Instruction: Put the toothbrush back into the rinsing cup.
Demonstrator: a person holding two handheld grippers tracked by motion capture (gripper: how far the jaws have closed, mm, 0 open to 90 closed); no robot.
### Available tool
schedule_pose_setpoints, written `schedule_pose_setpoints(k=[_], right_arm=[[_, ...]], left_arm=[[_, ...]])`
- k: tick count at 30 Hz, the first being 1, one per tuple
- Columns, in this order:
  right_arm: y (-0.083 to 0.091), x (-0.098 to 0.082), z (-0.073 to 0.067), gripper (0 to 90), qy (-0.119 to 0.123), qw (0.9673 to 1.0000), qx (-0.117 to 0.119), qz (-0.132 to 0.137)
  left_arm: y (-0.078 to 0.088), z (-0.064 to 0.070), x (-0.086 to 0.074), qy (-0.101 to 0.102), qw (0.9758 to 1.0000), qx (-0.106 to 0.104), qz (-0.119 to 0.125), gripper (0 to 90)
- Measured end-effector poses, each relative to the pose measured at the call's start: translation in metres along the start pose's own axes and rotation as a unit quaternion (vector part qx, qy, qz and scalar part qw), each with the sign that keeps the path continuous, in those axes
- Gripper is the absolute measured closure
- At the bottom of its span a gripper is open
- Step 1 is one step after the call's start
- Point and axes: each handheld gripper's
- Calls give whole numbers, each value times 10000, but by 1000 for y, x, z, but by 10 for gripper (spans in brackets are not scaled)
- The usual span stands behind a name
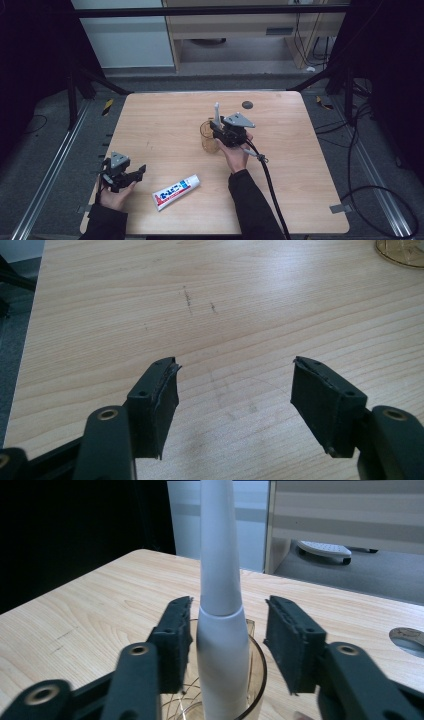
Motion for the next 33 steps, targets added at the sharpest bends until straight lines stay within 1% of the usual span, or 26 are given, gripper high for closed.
schedule_pose_setpoints(k=[2, 7, 9, 13, 17, 20, 23, 27, 30, 31, 33], right_arm=[[0, 1, -1, 414, -84, 10000, 35, -18], [4, 4, -2, 304, -133, 9998, 82, -115], [7, 7, -2, 282, -168, 9996, 130, -169], [15, 12, -2, 243, -118, 9994, 195, -278], [26, 18, -1, 228, -198, 9991, 246, -272], [38, 23, 2, 223, -165, 9991, 244, -294], [49, 28, 6, 217, -159, 9988, 231, -394], [64, 32, 12, 215, -40, 9985, 215, -501], [73, 30, 17, 207, 109, 9978, 179, -624], [76, 29, 19, 206, 150, 9975, 170, -666], [82, 28, 24, 205, 191, 9968, 147, -768]], left_arm=[[0, 0, 0, 8, 10000, 0, 5, 346], [0, 0, 0, 7, 10000, -14, 14, 346], [0, 0, 0, 23, 10000, -28, 15, 353], [1, 1, 1, 27, 10000, -53, 45, 372], [2, 1, 1, 76, 9999, -117, 52, 379], [2, 2, 1, 72, 9999, -145, 46, 397], [2, 2, 1, 65, 9998, -169, 33, 409], [2, 4, 1, 69, 9997, -244, 42, 423], [3, 5, 2, 100, 9995, -279, 84, 437], [4, 5, 2, 74, 9995, -305, 75, 445], [4, 5, 2, 90, 9994, -334, 96, 457]])
Point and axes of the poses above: each handheld gripper's, and its own axes: y roughly backward along the jaws, x roughly out of its top, z roughly to its right, and after that the axes turned 15 degrees about z, right-handed
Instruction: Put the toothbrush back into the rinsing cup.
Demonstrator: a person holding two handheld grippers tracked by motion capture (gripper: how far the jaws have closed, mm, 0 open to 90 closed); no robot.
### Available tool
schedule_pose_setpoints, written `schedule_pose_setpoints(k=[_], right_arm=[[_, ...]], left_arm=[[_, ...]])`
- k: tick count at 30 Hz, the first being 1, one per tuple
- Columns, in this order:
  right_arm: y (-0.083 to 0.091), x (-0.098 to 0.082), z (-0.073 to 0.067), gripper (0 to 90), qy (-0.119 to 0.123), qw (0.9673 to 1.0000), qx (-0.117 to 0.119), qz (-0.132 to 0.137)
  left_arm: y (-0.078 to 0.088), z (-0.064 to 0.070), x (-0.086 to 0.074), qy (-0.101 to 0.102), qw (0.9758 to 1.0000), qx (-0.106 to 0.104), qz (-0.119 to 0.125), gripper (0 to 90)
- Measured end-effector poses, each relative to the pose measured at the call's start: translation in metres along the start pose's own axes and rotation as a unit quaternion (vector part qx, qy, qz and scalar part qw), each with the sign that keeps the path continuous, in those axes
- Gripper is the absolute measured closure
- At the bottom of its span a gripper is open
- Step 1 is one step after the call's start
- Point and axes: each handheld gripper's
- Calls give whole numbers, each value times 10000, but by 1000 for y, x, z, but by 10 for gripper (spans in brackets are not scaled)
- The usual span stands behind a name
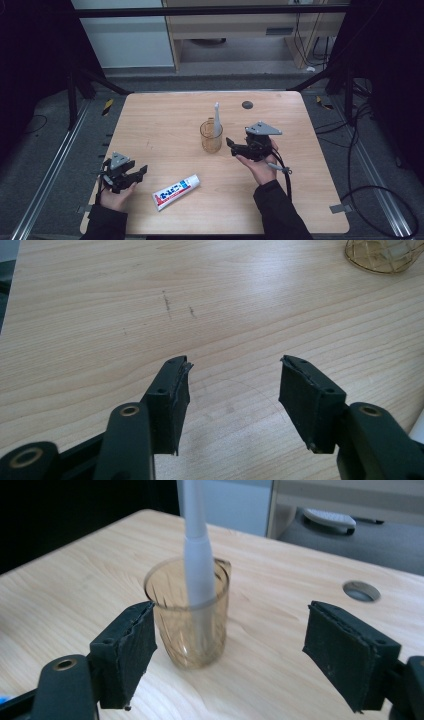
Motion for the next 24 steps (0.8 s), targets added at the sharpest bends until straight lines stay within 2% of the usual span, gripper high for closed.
schedule_pose_setpoints(k=[2, 7, 12, 21, 24], right_arm=[[6, -2, 5, 207, -20, 10000, -4, -73], [20, -7, 15, 210, -50, 9998, -2, -172], [32, -15, 23, 214, 40, 9995, 80, -291], [55, -35, 40, 238, 83, 9983, 36, -576], [63, -41, 44, 251, 96, 9976, -25, -679]], left_arm=[[0, 1, 0, -57, 10000, -31, -20, 476], [1, 3, 0, -49, 9999, -123, -11, 517], [1, 4, 0, -33, 9997, -229, -61, 566], [1, 8, -1, -4, 9985, -480, -259, 644], [1, 12, -1, -86, 9975, -618, -337, 686]])
Point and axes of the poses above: each handheld gripper's, and its own axes: y roughly backward along the jaws, x roughly out of its top, z roughly to its right, and after that the axes turned 15 degrees about z, right-handed
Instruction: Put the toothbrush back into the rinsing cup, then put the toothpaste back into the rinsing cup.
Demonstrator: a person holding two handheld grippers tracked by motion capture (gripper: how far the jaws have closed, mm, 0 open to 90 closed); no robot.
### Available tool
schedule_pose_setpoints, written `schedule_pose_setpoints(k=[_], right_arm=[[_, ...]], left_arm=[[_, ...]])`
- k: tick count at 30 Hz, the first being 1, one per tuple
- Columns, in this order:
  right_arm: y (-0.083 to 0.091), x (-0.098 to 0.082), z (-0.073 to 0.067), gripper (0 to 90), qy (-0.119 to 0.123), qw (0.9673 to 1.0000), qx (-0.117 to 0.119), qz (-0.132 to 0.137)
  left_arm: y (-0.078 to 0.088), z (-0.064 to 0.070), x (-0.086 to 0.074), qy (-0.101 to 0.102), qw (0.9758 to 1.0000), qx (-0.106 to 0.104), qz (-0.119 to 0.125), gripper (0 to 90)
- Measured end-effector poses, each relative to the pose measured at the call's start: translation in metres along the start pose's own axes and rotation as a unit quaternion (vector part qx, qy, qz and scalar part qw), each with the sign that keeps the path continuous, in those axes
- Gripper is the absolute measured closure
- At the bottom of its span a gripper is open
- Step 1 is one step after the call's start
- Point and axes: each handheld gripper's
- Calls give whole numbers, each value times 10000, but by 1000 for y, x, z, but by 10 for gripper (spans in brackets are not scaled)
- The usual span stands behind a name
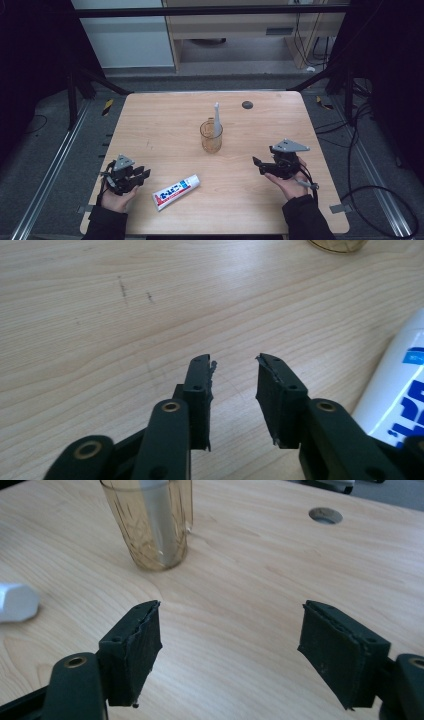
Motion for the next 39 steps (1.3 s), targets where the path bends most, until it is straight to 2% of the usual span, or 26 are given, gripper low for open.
schedule_pose_setpoints(k=[9, 16, 18, 24, 31, 39], right_arm=[[17, -20, 12, 287, 42, 9995, -196, -254], [26, -27, 17, 282, -49, 9992, -255, -315], [27, -28, 18, 280, -37, 9991, -273, -333], [27, -31, 21, 266, -83, 9987, -342, -361], [24, -34, 21, 262, -52, 9985, -346, -423], [23, -36, 21, 262, -76, 9983, -376, -443]], left_arm=[[-4, 16, -3, -218, 9982, -413, -371, 820], [-7, 26, -7, -391, 9941, -755, -672, 891], [-7, 29, -8, -456, 9927, -834, -747, 893], [-6, 33, -11, -477, 9901, -970, -891, 897], [-3, 36, -12, -498, 9891, -1051, -900, 897], [-2, 49, -14, -589, 9848, -1324, -960, 897]])
Point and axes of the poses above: each handheld gripper's, and its own axes: y roughly backward along the jaws, x roughly out of its top, z roughly to its right, and after that the axes turned 15 degrees about z, right-handed
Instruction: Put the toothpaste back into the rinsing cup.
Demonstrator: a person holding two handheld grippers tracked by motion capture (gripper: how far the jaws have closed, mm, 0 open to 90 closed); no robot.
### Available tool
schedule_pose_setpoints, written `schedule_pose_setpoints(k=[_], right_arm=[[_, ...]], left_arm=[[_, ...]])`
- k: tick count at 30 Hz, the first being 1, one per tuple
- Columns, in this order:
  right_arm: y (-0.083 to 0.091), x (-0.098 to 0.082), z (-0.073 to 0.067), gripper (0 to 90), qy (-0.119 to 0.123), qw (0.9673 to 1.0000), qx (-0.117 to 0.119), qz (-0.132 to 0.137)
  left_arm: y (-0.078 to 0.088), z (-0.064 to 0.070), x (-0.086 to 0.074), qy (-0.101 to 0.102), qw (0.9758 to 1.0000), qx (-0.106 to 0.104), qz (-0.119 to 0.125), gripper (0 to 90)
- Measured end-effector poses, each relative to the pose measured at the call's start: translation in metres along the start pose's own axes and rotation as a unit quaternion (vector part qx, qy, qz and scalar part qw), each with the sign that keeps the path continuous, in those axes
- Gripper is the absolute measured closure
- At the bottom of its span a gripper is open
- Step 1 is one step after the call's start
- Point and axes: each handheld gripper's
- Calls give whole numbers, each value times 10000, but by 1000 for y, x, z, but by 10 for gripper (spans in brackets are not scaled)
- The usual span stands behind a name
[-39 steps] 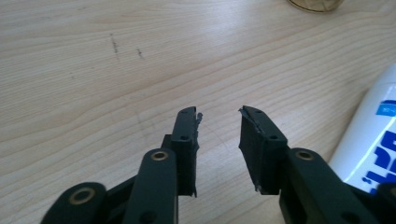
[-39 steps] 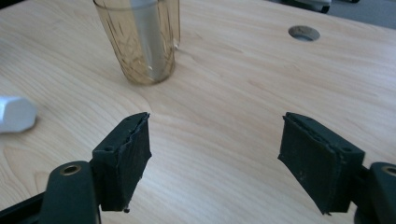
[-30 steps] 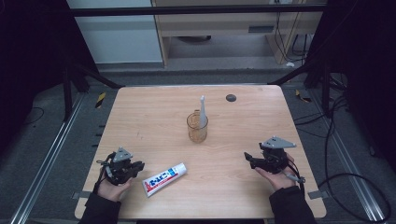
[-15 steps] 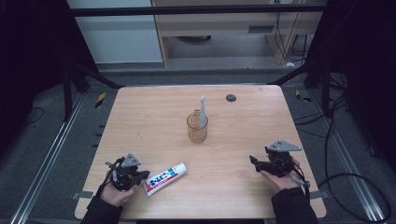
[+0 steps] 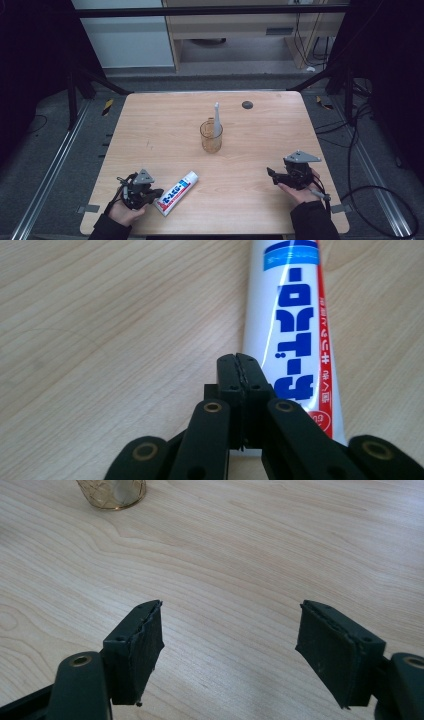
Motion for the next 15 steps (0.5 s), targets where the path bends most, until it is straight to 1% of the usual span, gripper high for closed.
schedule_pose_setpoints(k=[4, 6, 12, 15], right_arm=[[-1, -1, 0, 262, -10, 10000, -13, -24], [-1, -1, 0, 262, 38, 10000, -6, -18], [-1, -1, 0, 263, -22, 10000, -4, -51], [-2, -2, 0, 262, 15, 10000, -17, -53]], left_arm=[[-5, 8, 0, -88, 9998, -121, -89, 897], [-8, 12, 1, -123, 9997, -181, -119, 897], [-11, 20, 3, -221, 9993, -269, -96, 898], [-12, 22, 4, -233, 9993, -283, -62, 898]])
Point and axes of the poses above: each handheld gripper's, and its own axes: y roughly backward along the jaws, x roughly out of its top, z roughly to its right, and after that the axes turned 15 degrees about z, right-handed
